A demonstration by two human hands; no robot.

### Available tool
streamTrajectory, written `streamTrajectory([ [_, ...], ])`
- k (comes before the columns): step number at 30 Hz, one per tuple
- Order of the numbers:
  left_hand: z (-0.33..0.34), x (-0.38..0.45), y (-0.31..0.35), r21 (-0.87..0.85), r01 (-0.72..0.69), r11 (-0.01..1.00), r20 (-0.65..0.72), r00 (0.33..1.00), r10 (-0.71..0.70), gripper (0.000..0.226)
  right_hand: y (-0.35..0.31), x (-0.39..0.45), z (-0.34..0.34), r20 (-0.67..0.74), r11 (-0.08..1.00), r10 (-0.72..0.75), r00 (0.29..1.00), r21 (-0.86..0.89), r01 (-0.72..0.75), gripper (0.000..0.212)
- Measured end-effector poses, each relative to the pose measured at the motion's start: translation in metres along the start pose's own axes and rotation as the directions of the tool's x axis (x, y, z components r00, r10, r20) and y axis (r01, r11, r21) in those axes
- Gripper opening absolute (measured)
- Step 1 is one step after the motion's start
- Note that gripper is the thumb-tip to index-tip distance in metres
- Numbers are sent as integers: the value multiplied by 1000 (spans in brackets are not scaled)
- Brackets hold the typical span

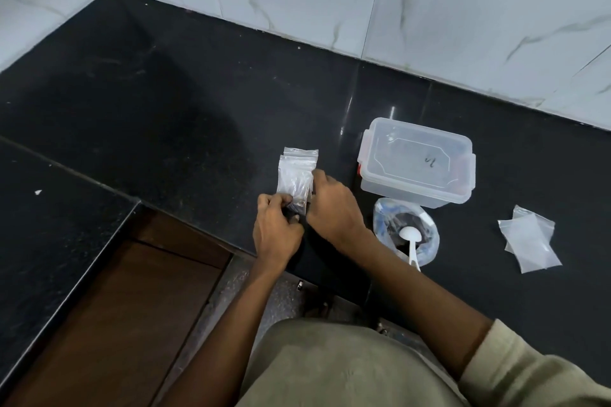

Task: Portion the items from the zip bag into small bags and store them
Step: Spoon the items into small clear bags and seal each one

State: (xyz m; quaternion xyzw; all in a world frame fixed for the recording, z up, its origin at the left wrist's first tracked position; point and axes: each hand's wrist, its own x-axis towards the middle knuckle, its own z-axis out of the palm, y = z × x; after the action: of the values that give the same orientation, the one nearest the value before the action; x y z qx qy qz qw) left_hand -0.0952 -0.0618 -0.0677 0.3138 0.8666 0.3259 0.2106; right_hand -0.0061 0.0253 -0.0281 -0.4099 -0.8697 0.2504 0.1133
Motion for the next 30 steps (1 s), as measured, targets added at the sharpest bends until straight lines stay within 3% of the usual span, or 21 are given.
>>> streamTrajectory([
  [5, 6, -11, 12, -37, -57, 998, -69, 996, 55, 27, 27, -33, -11, -55, 1000, -20, 998, 18, 21, 38],
  [10, 30, -31, 41, -187, -389, 902, -35, 920, 390, 25, 60, -62, -41, -178, 996, -22, 984, 80, 37, 30],
  [13, 49, -47, 69, -264, -507, 821, 43, 844, 535, 28, 87, -82, -65, -353, 995, 19, 935, 95, 16, 20],
  [15, 62, -54, 82, -282, -530, 800, 96, 814, 573, 30, 110, -91, -78, -490, 993, 98, 866, 99, -57, 16],
  [17, 74, -59, 93, -264, -530, 806, 160, 800, 578, 27, 139, -102, -92, -563, 967, 240, 791, 70, -244, 16],
  [20, 85, -64, 101, -238, -529, 815, 217, 788, 576, 23, 182, -115, -109, -510, 832, 496, 702, 48, -553, 29],
  [22, 89, -67, 102, -235, -531, 814, 222, 786, 577, 19, 208, -122, -116, -459, 730, 588, 666, -55, -681, 39],
  [25, 91, -68, 102, -224, -516, 827, 225, 798, 559, 16, 235, -130, -115, -363, 611, 689, 627, -174, -772, 50],
  [30, 93, -70, 104, -216, -499, 839, 239, 806, 541, 17, 249, -133, -105, -437, 634, 650, 621, -138, -761, 32],
])
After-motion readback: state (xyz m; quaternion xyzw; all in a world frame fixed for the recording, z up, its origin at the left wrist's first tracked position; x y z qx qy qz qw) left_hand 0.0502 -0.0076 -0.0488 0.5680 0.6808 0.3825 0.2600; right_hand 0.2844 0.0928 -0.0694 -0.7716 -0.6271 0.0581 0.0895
